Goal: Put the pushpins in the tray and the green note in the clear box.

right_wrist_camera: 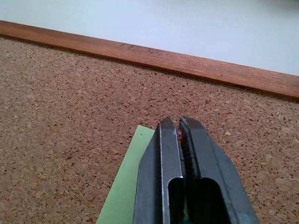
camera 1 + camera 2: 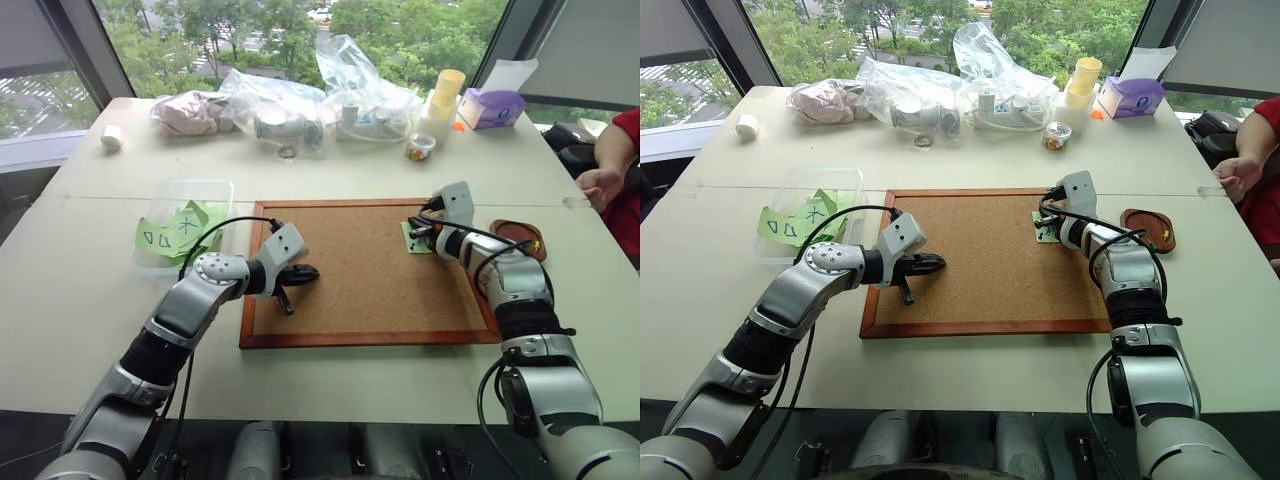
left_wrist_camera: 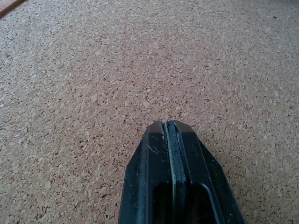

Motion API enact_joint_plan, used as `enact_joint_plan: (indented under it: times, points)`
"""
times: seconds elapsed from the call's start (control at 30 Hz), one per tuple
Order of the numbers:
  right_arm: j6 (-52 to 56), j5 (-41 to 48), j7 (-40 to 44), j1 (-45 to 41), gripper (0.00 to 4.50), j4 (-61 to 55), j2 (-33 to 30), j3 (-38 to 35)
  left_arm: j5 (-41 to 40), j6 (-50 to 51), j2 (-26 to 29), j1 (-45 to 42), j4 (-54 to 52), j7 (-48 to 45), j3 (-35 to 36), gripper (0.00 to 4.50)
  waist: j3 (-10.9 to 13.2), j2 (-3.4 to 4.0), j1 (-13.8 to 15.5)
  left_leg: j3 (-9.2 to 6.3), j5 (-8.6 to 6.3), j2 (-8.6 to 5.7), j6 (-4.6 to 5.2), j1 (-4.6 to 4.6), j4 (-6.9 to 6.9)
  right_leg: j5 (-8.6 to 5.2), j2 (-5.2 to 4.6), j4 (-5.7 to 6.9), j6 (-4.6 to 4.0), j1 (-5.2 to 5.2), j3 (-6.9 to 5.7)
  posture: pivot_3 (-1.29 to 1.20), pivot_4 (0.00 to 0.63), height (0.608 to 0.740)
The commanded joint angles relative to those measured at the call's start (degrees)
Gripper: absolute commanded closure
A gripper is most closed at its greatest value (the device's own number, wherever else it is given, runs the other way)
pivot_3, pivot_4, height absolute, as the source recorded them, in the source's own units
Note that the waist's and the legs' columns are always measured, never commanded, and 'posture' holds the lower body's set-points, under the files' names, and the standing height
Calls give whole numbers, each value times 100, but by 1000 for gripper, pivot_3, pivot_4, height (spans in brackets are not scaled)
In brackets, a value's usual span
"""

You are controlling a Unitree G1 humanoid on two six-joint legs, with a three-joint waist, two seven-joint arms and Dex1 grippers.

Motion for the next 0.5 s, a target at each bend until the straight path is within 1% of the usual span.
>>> enact_joint_plan:
  times: [0.03,0.3,0.5]
  points:
    - [-194,77,-38,4,4395,-379,7,-244,62,43,-24,15,-72,-14,30,4500,0,1,2,0,0,0,0,0,0,0,0,1,0,0,0,0,150,735]
    - [-443,207,-284,177,4395,-828,75,-631,88,43,-45,2,-22,-67,-20,4500,4,7,3,0,0,0,0,0,0,0,0,2,0,-1,0,0,150,735]
    - [-361,379,-449,173,4395,-850,168,-858,102,31,-79,-3,0,-149,-81,4500,4,10,8,0,0,-1,0,0,0,0,-1,2,0,-1,0,0,150,735]
